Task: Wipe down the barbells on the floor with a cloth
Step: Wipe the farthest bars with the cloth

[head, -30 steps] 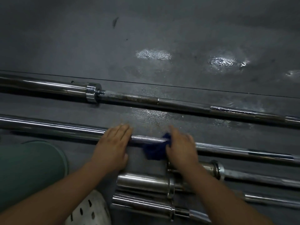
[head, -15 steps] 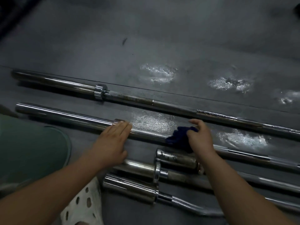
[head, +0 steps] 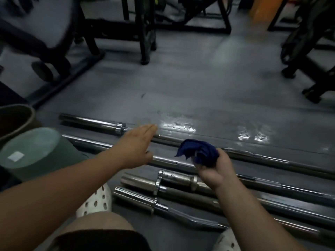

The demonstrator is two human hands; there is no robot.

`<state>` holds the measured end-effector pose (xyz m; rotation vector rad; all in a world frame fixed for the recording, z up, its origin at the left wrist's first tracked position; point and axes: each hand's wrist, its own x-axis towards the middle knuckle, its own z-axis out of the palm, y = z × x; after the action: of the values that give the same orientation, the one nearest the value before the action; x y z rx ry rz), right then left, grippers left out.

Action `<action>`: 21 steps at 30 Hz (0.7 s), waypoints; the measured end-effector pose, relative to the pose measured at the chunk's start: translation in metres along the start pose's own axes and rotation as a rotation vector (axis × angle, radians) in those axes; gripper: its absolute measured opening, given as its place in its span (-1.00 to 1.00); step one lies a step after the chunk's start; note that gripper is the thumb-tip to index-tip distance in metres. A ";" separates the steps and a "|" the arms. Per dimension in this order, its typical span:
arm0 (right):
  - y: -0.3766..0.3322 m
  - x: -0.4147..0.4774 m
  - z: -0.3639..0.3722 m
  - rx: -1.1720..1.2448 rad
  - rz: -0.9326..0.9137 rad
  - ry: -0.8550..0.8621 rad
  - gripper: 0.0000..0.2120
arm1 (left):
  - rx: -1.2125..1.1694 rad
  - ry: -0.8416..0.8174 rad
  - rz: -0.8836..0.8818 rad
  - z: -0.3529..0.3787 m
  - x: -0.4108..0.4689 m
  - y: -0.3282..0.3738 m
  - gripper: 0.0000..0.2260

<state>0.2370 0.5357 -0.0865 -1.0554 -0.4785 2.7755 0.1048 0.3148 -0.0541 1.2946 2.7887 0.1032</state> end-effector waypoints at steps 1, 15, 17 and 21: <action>-0.004 -0.015 -0.004 0.022 0.022 -0.027 -0.79 | 0.008 0.013 0.007 -0.009 -0.002 0.008 -0.22; -0.018 -0.025 -0.047 -0.001 -0.005 0.075 -0.66 | -0.081 -0.092 0.032 0.046 0.019 0.050 -0.25; -0.016 0.002 -0.053 -0.144 -0.006 0.146 -0.71 | -0.091 -0.143 0.047 0.076 0.039 0.046 -0.25; -0.017 0.072 -0.062 -0.475 -0.147 0.282 -0.76 | -0.143 -0.250 0.020 0.137 0.079 0.033 -0.28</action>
<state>0.2247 0.5838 -0.1688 -1.4075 -1.1548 2.3843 0.0908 0.4009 -0.1900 1.2108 2.5106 0.1291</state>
